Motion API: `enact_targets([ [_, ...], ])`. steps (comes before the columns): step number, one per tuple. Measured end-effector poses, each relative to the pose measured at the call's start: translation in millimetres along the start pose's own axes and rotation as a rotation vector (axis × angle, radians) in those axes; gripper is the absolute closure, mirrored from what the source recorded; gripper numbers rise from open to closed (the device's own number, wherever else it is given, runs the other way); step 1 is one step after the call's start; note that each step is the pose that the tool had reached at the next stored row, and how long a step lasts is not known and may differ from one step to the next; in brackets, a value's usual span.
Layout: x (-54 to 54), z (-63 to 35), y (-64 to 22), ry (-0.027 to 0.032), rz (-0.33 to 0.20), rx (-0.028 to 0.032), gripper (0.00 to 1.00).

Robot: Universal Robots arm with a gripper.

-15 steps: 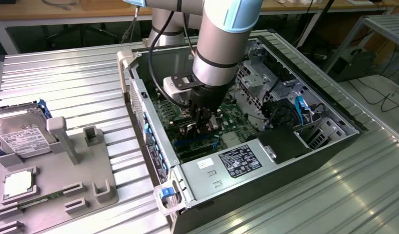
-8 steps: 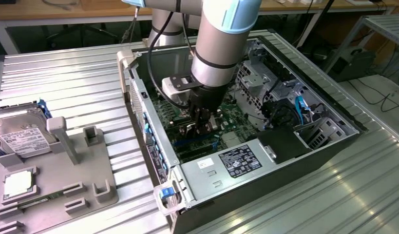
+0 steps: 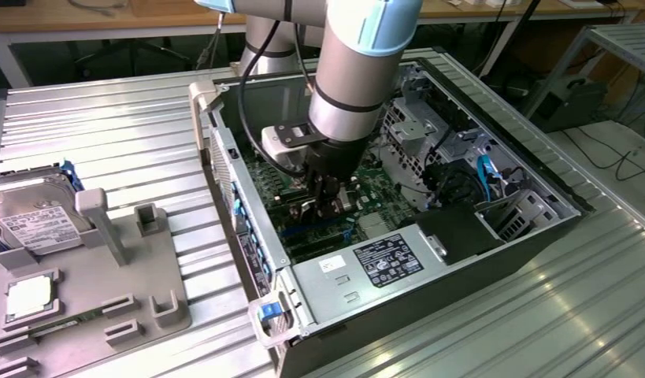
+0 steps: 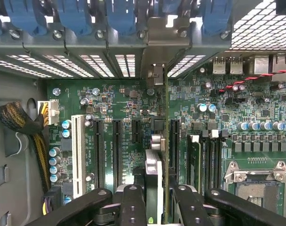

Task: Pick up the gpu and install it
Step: 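Insert the gpu into the slot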

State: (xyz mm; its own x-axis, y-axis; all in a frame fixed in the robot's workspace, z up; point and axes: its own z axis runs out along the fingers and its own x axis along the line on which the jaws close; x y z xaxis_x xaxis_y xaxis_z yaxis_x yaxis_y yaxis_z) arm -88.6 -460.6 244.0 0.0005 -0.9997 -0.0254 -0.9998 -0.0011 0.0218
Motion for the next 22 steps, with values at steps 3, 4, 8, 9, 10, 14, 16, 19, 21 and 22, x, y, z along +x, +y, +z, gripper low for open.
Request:
enact_targets([
  [3, 0.1, 0.4, 0.0, 0.0005, 0.0, -0.0002, 0.72],
  [4, 0.1, 0.7, 0.0, 0.0003, 0.0, -0.0002, 0.72],
  [8, 0.1, 1.1, 0.1, 0.0005, 0.0, -0.0003, 0.72],
  [9, 0.1, 1.2, 0.1, 0.0004, 0.0, -0.0002, 0.72],
  [10, 0.1, 1.2, 0.1, 0.0003, 0.0, -0.0002, 0.72],
  [14, 0.0, 1.3, 0.5, 0.0002, 0.0, -0.0001, 0.72],
  [16, 0.1, 2.7, 1.2, 0.0007, 0.0, -0.0002, 0.72],
  [19, 0.2, 6.2, 1.5, 0.0009, 0.0, -0.0004, 0.72],
  [21, 0.4, 8.7, 1.5, 0.0016, 0.0, -0.0007, 0.72],
  [22, 0.4, 8.9, 1.5, 0.0011, 0.0, -0.0006, 0.72],
])
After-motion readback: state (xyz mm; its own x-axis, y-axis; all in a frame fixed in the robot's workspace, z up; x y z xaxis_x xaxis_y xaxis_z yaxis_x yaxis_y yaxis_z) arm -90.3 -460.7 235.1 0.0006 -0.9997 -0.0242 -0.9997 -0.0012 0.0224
